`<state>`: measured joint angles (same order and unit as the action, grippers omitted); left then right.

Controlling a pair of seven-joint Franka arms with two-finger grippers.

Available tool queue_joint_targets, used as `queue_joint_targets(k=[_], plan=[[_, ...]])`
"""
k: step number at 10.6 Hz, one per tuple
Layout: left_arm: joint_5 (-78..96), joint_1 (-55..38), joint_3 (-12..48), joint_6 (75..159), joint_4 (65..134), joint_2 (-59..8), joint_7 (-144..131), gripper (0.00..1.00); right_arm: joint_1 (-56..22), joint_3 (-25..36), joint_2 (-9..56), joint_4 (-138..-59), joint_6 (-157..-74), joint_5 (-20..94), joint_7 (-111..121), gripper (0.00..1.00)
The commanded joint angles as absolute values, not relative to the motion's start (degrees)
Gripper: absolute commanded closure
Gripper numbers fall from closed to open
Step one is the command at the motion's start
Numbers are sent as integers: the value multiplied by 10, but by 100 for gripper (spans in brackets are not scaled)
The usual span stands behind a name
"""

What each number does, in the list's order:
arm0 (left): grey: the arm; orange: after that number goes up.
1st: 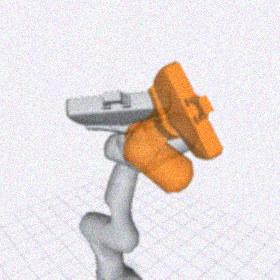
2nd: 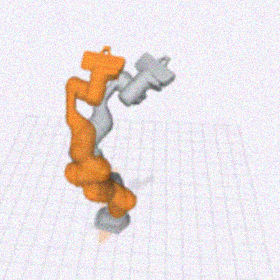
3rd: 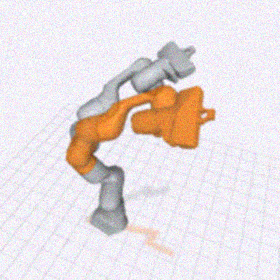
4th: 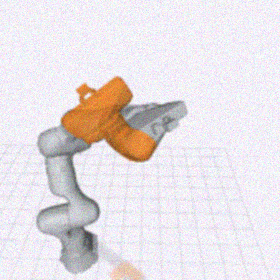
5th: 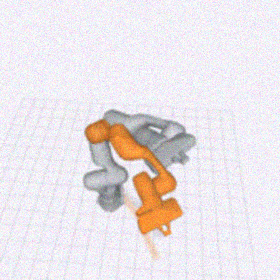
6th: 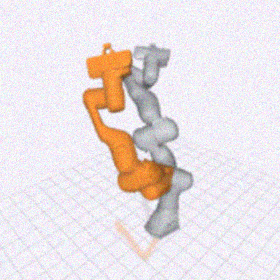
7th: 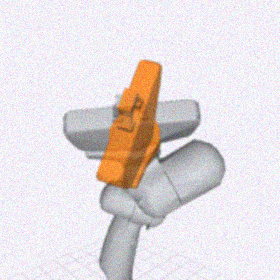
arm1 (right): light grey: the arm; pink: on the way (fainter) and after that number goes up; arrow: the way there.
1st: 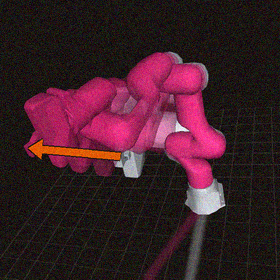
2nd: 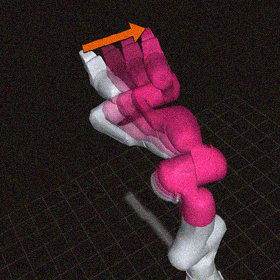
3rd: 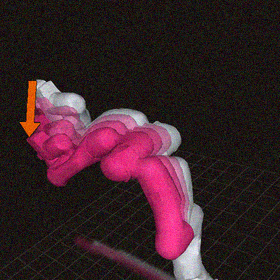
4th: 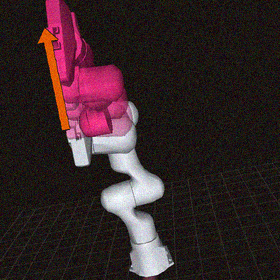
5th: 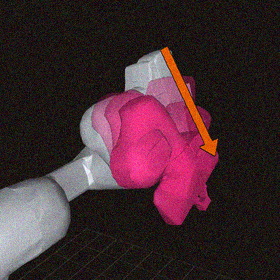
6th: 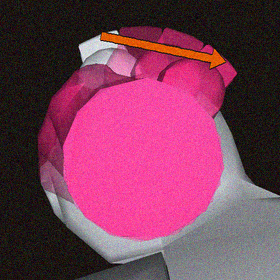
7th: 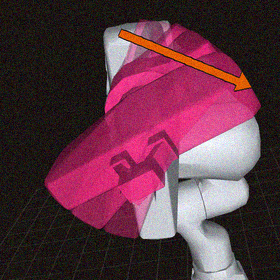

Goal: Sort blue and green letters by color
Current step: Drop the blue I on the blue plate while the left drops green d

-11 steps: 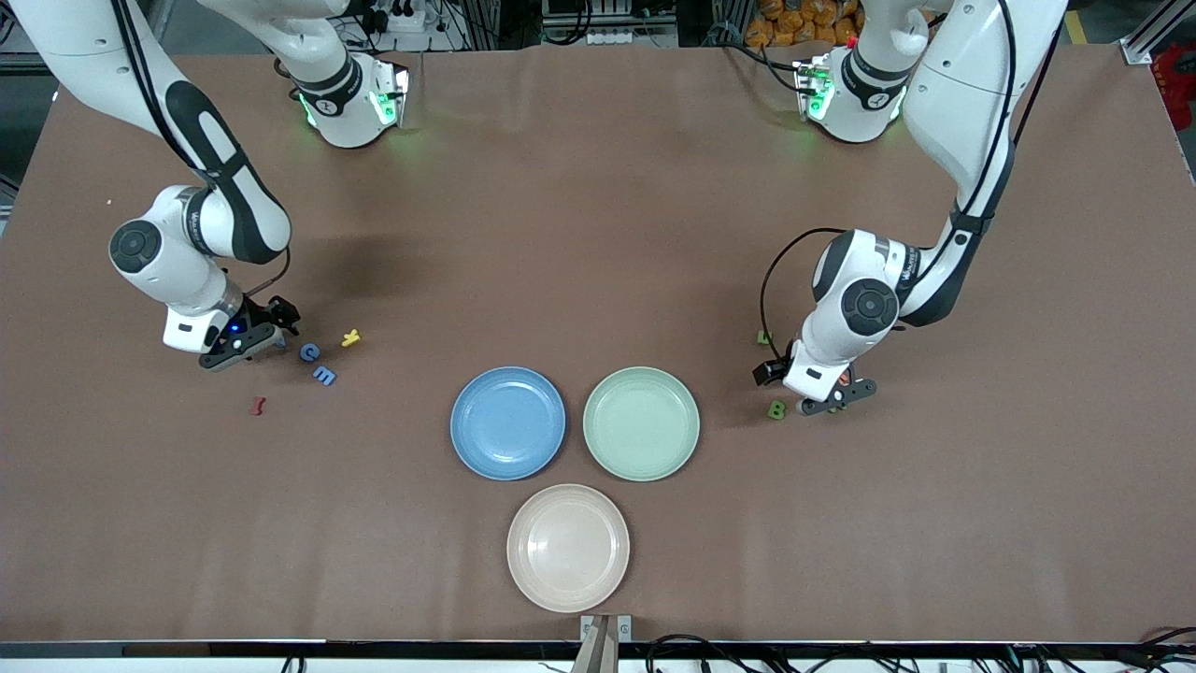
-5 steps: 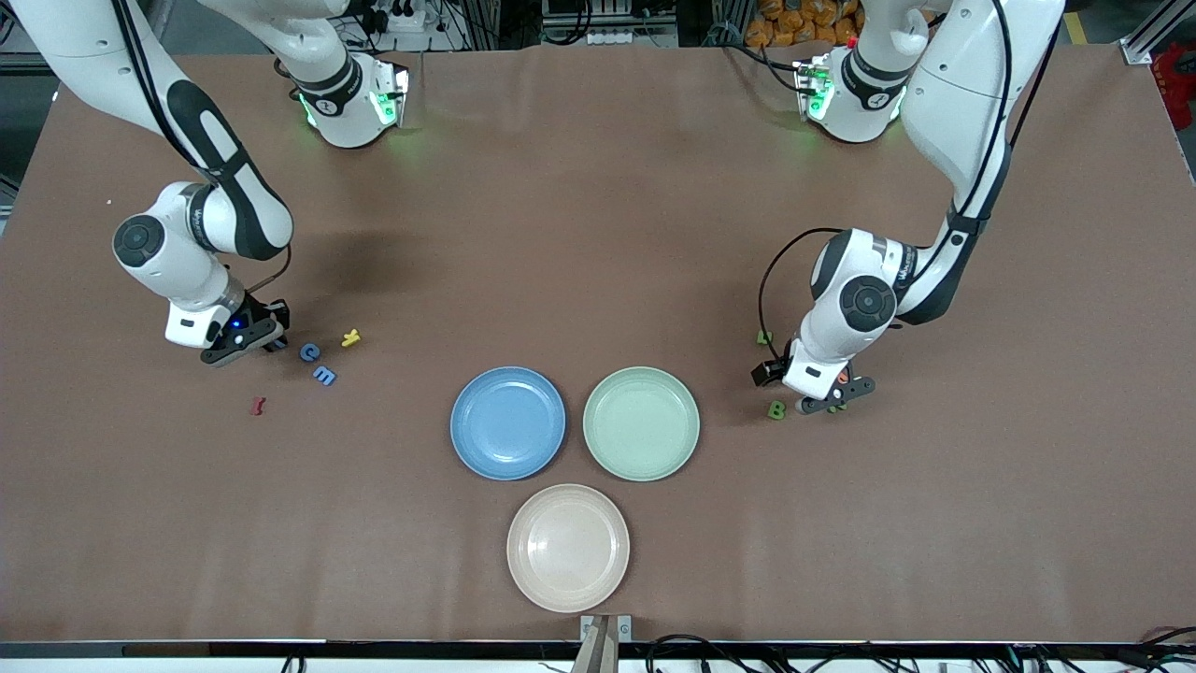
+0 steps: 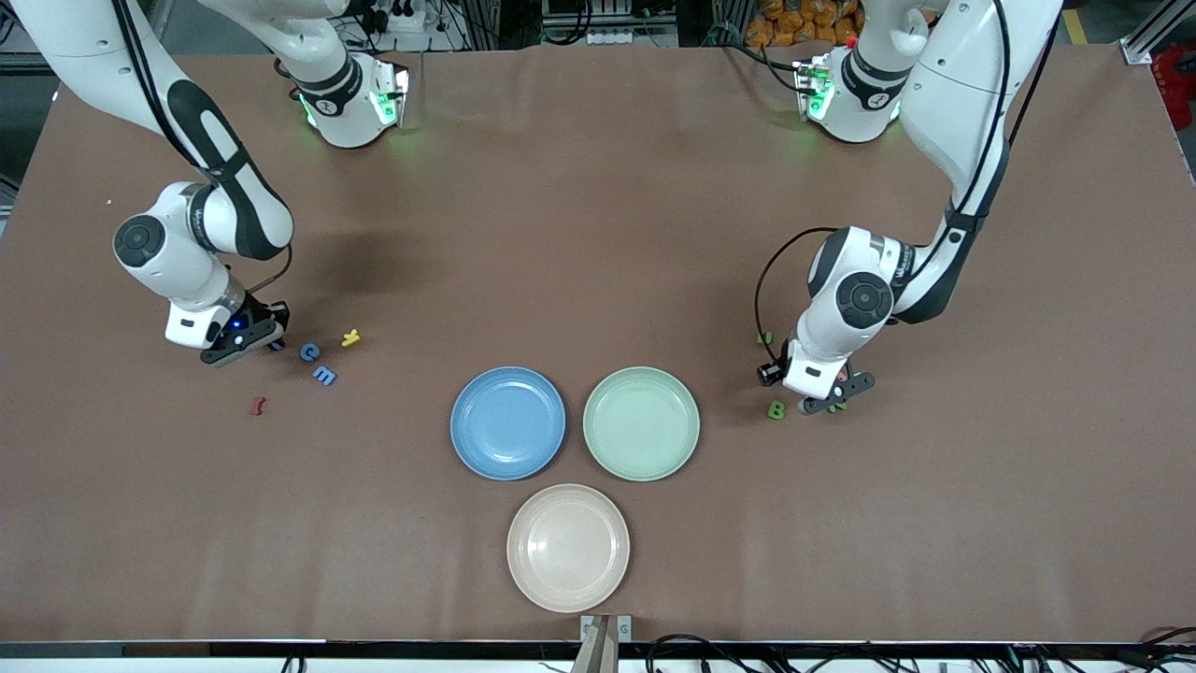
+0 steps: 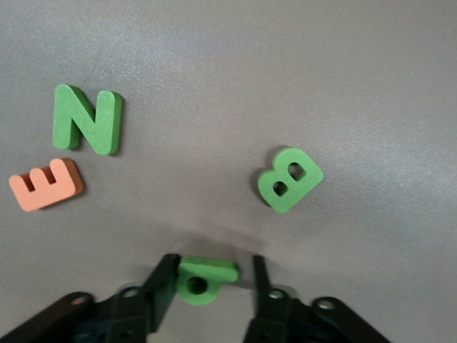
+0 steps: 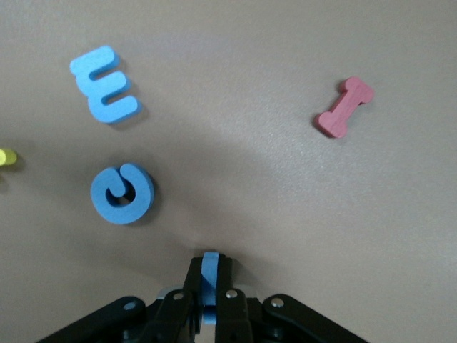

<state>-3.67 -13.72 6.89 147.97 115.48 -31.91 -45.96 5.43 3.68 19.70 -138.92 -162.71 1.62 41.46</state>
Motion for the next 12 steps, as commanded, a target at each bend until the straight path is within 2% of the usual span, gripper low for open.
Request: queue_joint_targets(k=[1, 2, 4, 8, 12], plan=[[-60, -149, 63, 1490, 1157, -321, -495, 100, 44, 30, 180, -1336, -1527, 26, 371, 100], [-66, -149, 63, 1490, 1155, -319, -496, 100, 39, 29, 172, -1304, -1458, 26, 350, 100], [-66, -148, 63, 1489, 1147, -315, -496, 100, 11, 28, 170, -1253, -1394, 26, 286, 100], [-66, -148, 65, 1488, 1115, -302, -525, 100, -88, 28, 196, -1164, -1350, 26, 88, 100], [-64, -165, 70, 1488, 1056, -312, -608, 100, -185, 28, 277, -1058, -1345, 26, -76, 100]])
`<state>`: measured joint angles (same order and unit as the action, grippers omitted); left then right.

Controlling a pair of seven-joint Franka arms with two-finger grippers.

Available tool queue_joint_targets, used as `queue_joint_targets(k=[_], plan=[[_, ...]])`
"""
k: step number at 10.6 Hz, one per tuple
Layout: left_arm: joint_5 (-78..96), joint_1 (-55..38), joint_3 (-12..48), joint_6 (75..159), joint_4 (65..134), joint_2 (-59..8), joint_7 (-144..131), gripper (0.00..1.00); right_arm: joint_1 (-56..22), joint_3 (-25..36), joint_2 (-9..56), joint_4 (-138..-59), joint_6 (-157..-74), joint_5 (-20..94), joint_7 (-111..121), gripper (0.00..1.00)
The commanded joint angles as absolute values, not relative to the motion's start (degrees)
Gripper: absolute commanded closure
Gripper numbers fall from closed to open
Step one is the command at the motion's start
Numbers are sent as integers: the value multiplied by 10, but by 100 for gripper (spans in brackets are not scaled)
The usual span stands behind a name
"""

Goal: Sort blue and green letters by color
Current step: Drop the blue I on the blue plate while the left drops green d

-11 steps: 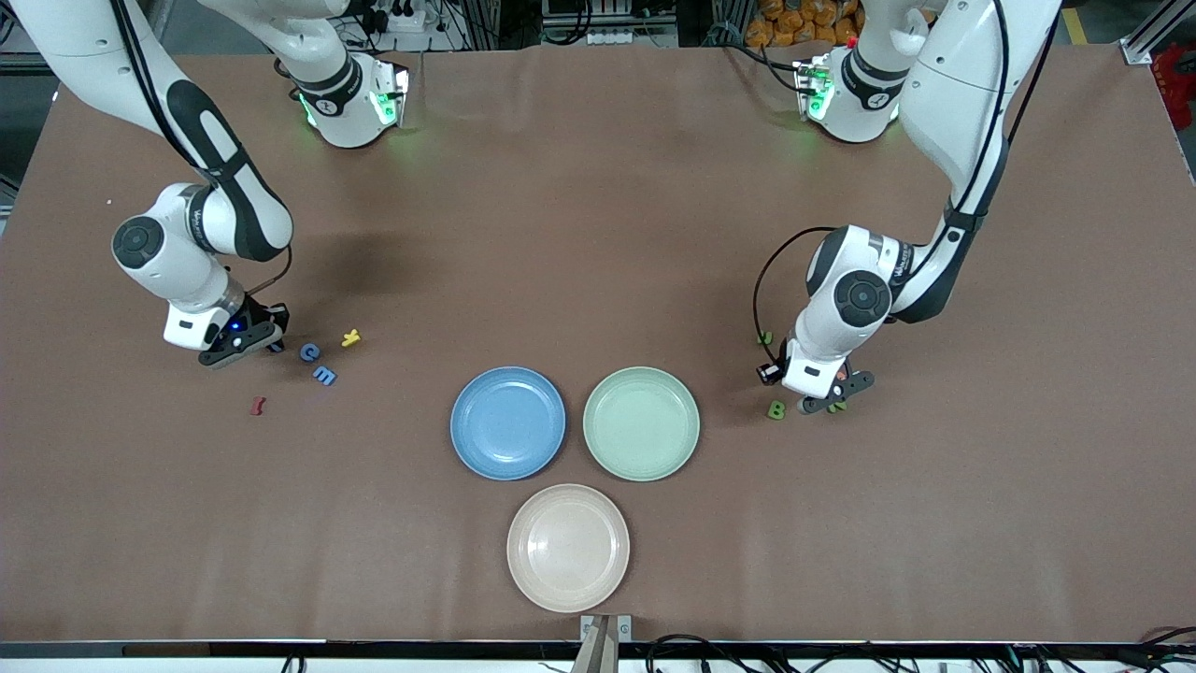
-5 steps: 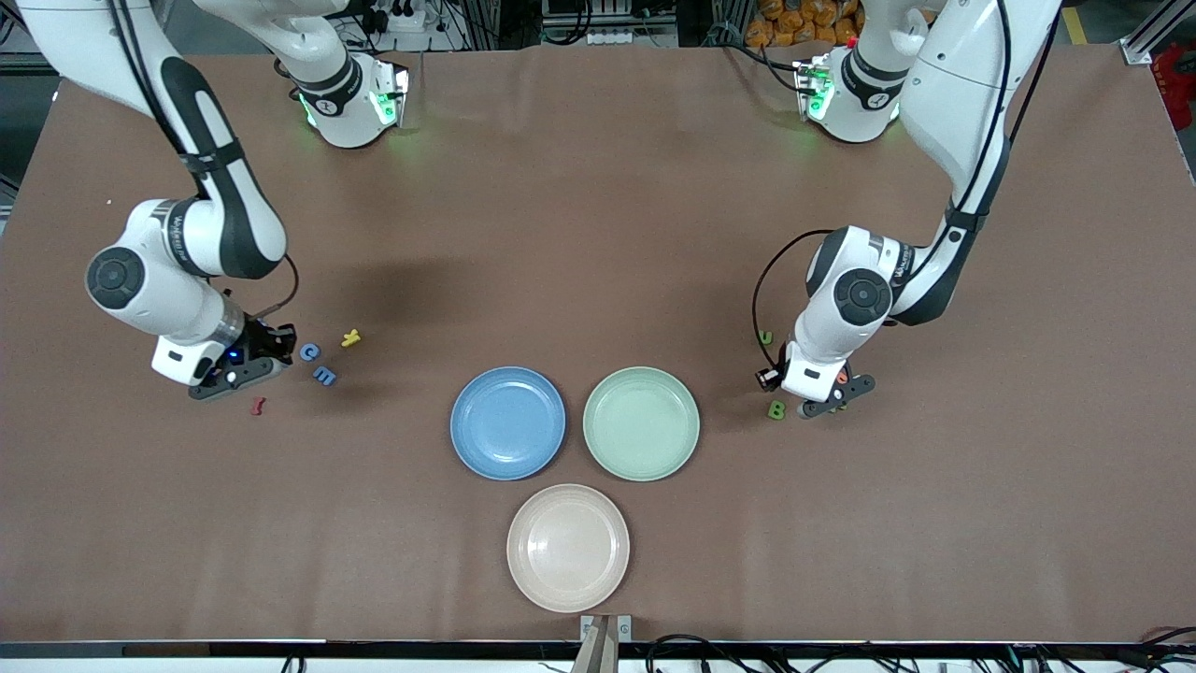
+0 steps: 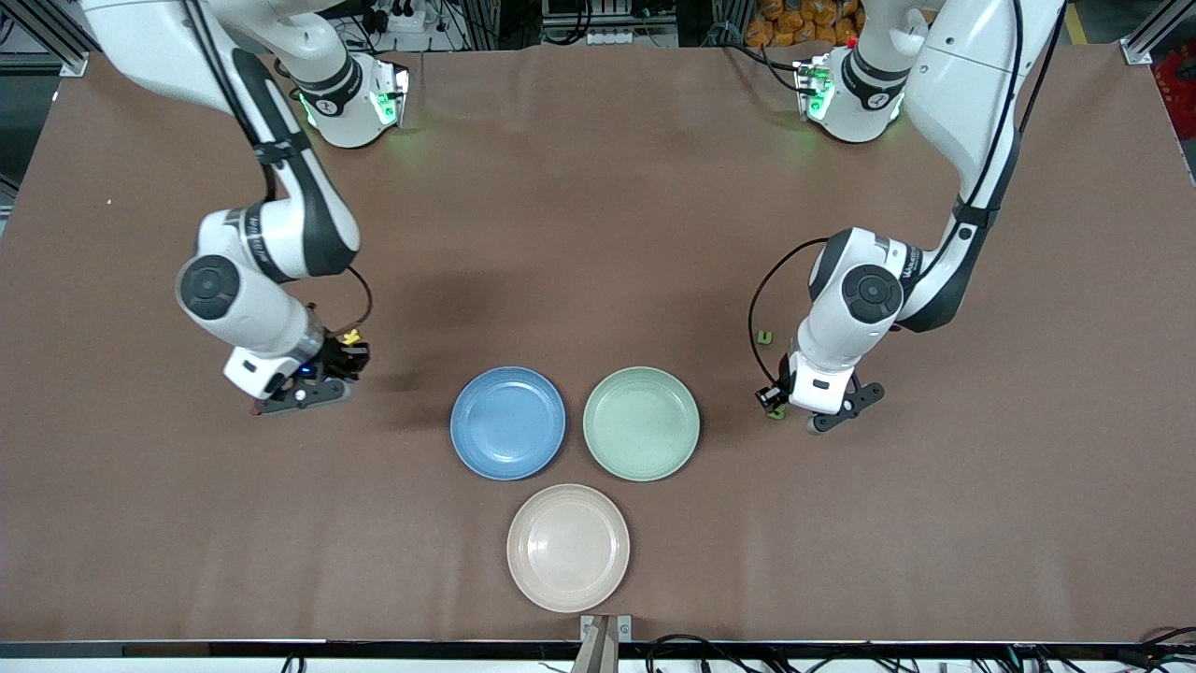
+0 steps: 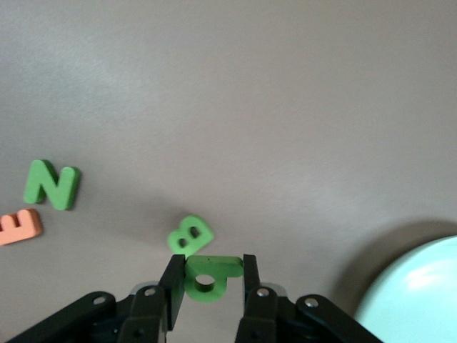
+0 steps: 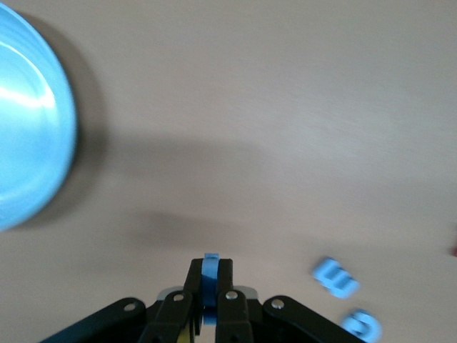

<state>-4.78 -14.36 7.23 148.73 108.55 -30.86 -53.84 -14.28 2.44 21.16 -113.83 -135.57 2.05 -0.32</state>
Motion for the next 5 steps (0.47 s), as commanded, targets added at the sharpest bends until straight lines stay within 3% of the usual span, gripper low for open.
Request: queue_joint_targets(k=[1, 5], plan=[[-59, -170, 70, 1489, 1036, -321, -633, 100, -196, 28, 295, -1029, -1343, 27, -89, 100], [-56, -219, 71, 1491, 961, -391, -710, 100, -239, 26, 344, -972, -1344, 35, -91, 99]])
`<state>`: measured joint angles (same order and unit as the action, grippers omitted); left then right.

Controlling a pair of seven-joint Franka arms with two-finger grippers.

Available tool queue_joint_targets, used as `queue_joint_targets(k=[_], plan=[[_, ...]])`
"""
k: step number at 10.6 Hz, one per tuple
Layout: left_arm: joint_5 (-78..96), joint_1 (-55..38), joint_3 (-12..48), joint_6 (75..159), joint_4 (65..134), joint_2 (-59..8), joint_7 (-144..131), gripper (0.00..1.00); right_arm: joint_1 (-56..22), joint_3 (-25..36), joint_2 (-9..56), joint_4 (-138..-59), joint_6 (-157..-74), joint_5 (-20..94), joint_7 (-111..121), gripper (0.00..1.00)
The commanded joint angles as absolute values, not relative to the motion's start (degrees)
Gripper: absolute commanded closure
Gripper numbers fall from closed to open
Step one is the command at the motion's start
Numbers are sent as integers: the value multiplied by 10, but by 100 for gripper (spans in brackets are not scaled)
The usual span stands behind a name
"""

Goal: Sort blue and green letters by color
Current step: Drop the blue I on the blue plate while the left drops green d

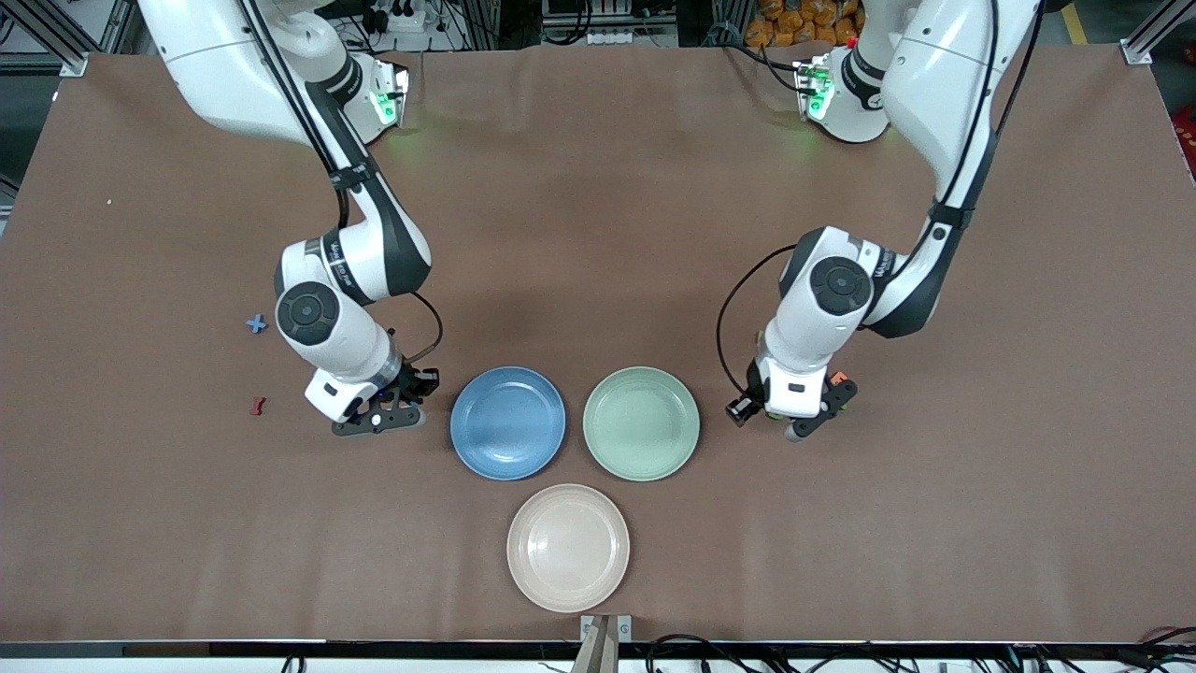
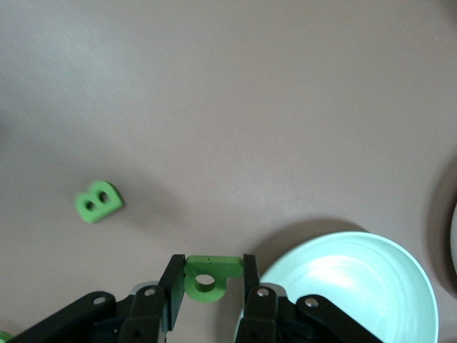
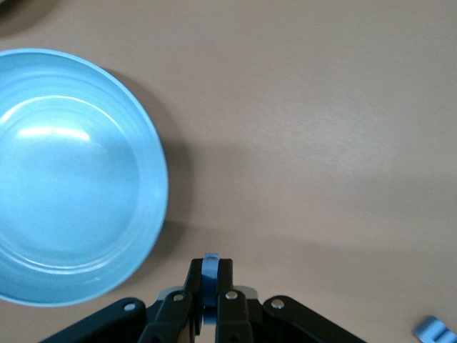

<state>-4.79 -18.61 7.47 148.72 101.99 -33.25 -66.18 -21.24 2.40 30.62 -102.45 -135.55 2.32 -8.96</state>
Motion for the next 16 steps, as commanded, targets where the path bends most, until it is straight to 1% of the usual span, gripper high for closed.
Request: queue_joint_targets(k=[1, 3, 4, 6, 7, 8, 9, 11, 12, 13, 15, 16], plan=[[-56, -229, 71, 1492, 953, -403, -719, 100, -260, 25, 361, -946, -1345, 37, -97, 99], [-57, -250, 70, 1507, 947, -410, -742, 100, -286, 26, 387, -901, -1346, 65, -95, 99], [-58, -260, 70, 1513, 935, -417, -755, 100, -299, 26, 398, -886, -1347, 66, -98, 97], [-60, -279, 68, 1514, 903, -438, -785, 100, -303, 26, 403, -877, -1349, 66, -98, 84], [-61, -286, 65, 1515, 896, -443, -792, 100, -302, 26, 403, -876, -1349, 67, -100, 48], [-60, -287, 65, 1515, 896, -443, -801, 96, -302, 27, 403, -877, -1349, 65, -94, 0], [-75, -286, 65, 1514, 897, -439, -785, 1, -295, 27, 402, -876, -1349, 65, -92, 0], [-81, -279, 64, 1510, 903, -435, -777, 0, -287, 31, 395, -879, -1343, 62, -32, 0], [-83, -276, 64, 1500, 907, -432, -764, 0, -269, 31, 389, -886, -1334, 62, 3, 0], [-83, -267, 64, 1470, 910, -425, -732, 0, -254, 33, 382, -886, -1299, 59, 37, 0], [-83, -240, 69, 1403, 918, -402, -646, 0, -216, 45, 350, -906, -1274, 58, 122, 0], [-83, -235, 69, 1384, 939, -383, -616, 0, -192, 47, 332, -918, -1257, 58, 154, 0]])
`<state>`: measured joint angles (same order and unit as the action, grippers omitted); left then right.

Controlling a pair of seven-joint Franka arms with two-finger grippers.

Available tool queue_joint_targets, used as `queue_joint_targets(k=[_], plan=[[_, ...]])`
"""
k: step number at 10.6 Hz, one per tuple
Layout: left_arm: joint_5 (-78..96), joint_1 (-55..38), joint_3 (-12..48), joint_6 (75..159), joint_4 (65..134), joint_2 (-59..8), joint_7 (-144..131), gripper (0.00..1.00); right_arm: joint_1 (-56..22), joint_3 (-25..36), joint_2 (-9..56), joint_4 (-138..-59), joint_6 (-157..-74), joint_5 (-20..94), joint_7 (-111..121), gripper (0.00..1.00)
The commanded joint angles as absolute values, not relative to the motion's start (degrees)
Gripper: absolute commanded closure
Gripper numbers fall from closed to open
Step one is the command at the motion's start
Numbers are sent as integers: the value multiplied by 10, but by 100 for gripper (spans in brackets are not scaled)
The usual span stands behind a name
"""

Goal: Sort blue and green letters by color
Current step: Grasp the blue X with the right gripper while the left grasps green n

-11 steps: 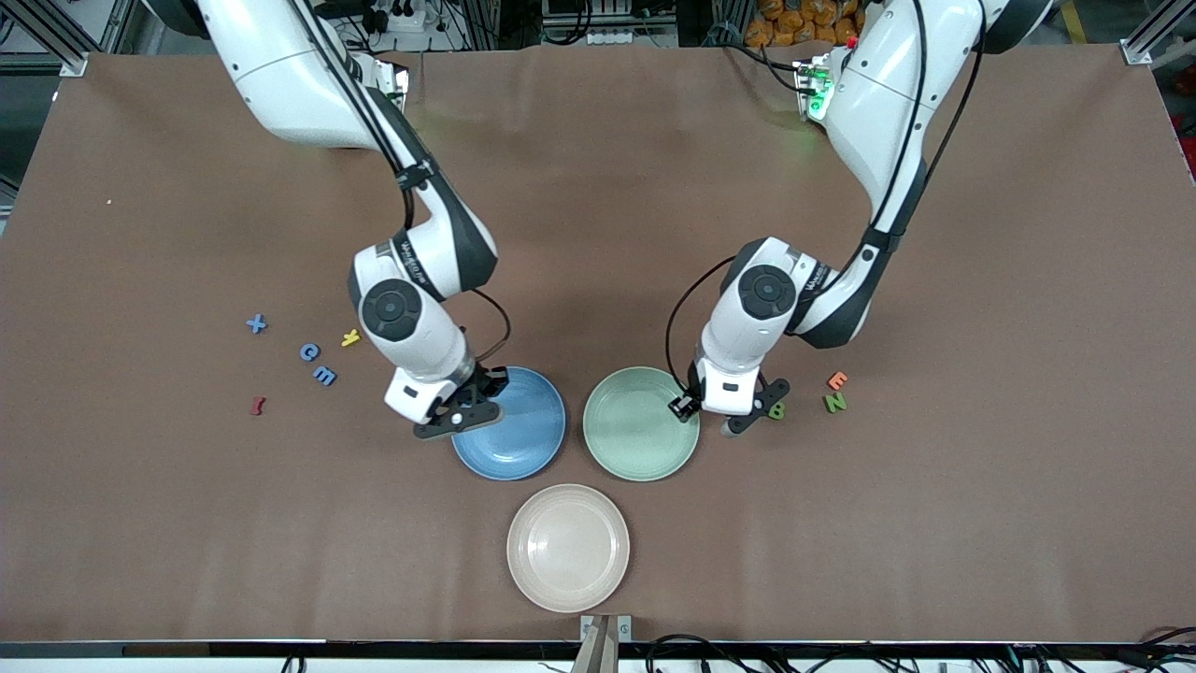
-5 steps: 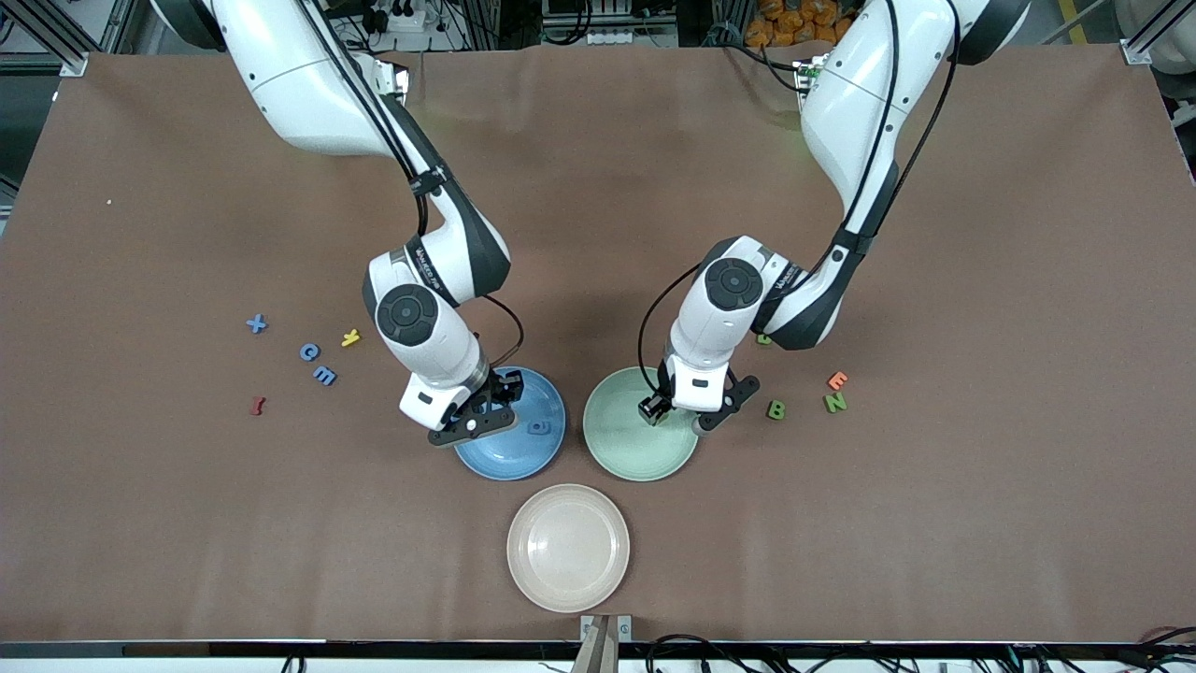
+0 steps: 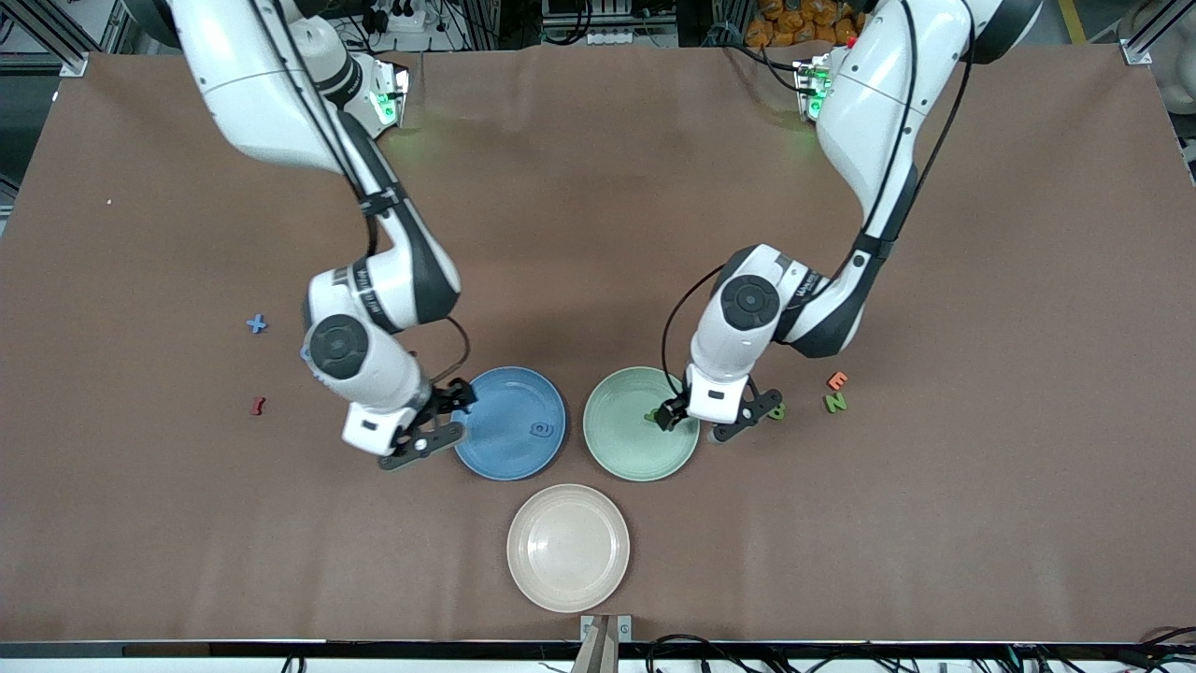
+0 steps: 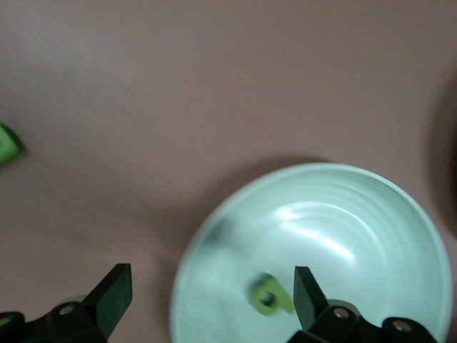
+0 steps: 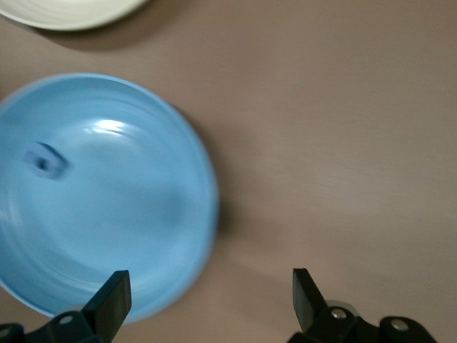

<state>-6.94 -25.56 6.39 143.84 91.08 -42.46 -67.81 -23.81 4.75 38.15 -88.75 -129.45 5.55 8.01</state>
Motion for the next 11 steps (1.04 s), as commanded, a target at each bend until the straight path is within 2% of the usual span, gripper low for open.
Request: queue_joint_targets(k=[1, 4, 5, 7, 8, 11], plan=[[-83, -224, 69, 1384, 983, -353, -569, 0, -164, 49, 322, -919, -1223, 58, 183, 0], [-83, -204, 70, 1394, 1106, -264, -456, 0, -117, 62, 296, -945, -1198, 6, 264, 0], [-83, -200, 71, 1420, 1149, -239, -433, 0, -101, 62, 276, -975, -1206, 5, 287, 0], [-84, -198, 69, 1550, 1276, -190, -401, 0, -80, 62, 218, -1062, -1241, 5, 308, 0], [-84, -187, 69, 1579, 1308, -184, -358, 0, -70, 62, 191, -1120, -1283, 5, 308, 0], [-83, -185, 69, 1579, 1306, -218, -302, 0, -21, 62, 149, -1249, -1401, 4, 398, 0]])
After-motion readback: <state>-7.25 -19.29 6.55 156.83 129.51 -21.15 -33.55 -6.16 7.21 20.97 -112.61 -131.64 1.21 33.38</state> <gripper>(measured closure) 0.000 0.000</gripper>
